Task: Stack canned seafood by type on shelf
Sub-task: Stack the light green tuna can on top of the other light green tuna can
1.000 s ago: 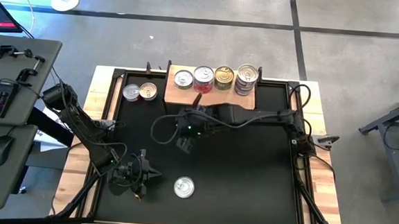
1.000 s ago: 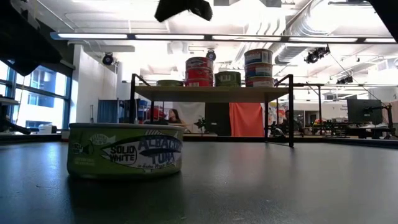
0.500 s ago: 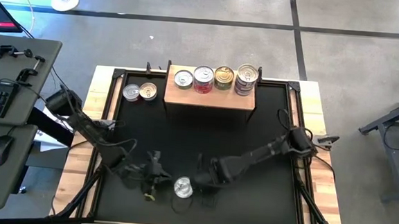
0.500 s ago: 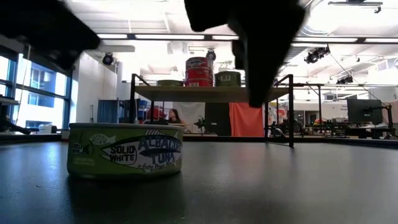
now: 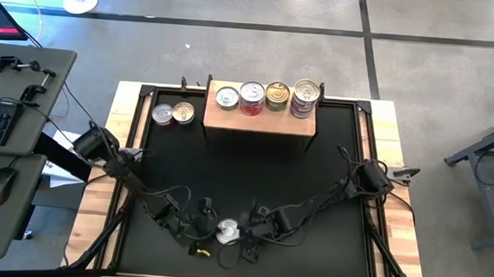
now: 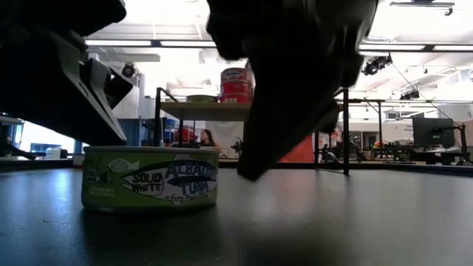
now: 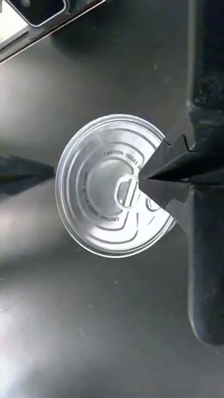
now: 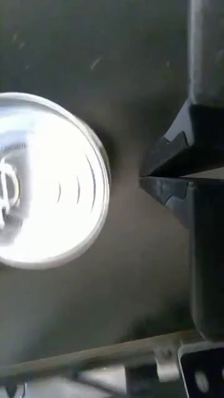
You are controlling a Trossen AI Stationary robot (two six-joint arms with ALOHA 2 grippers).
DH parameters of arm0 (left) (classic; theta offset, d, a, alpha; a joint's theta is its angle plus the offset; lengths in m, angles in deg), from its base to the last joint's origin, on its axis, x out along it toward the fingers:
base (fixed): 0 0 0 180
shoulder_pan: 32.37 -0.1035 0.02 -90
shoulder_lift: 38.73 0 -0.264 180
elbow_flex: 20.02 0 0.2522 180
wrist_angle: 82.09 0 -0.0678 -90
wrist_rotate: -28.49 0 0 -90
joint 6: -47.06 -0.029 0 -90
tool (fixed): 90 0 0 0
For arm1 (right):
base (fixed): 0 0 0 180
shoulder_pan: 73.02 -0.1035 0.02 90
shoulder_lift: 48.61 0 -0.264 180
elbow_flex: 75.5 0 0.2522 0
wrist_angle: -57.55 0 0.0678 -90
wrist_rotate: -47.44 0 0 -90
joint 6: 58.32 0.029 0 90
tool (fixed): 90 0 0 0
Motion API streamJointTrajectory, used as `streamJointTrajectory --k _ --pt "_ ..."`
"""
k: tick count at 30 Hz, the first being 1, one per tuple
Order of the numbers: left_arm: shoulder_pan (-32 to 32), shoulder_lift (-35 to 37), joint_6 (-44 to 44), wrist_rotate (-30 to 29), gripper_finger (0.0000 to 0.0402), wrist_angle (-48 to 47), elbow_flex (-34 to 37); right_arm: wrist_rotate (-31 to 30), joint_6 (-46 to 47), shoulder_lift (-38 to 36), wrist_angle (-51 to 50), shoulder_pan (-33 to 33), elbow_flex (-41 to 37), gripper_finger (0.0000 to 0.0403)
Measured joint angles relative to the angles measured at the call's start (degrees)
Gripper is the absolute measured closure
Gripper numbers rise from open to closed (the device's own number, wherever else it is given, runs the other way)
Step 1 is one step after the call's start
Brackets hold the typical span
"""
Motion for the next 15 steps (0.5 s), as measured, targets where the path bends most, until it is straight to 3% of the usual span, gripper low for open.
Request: streamJointTrajectory --k 10,15 --pt "0.22 -2.01 2.3 -0.68 0.0402 -0.25 -0.1 -0.84 0.68 0.0 3.04 1.77 -1.22 0.0403" --pt "0.17 -2.01 2.71 -0.23 0.0402 -1.04 0.01 2.2 -2.88 0.02 1.36 2.35 1.61 0.0403"
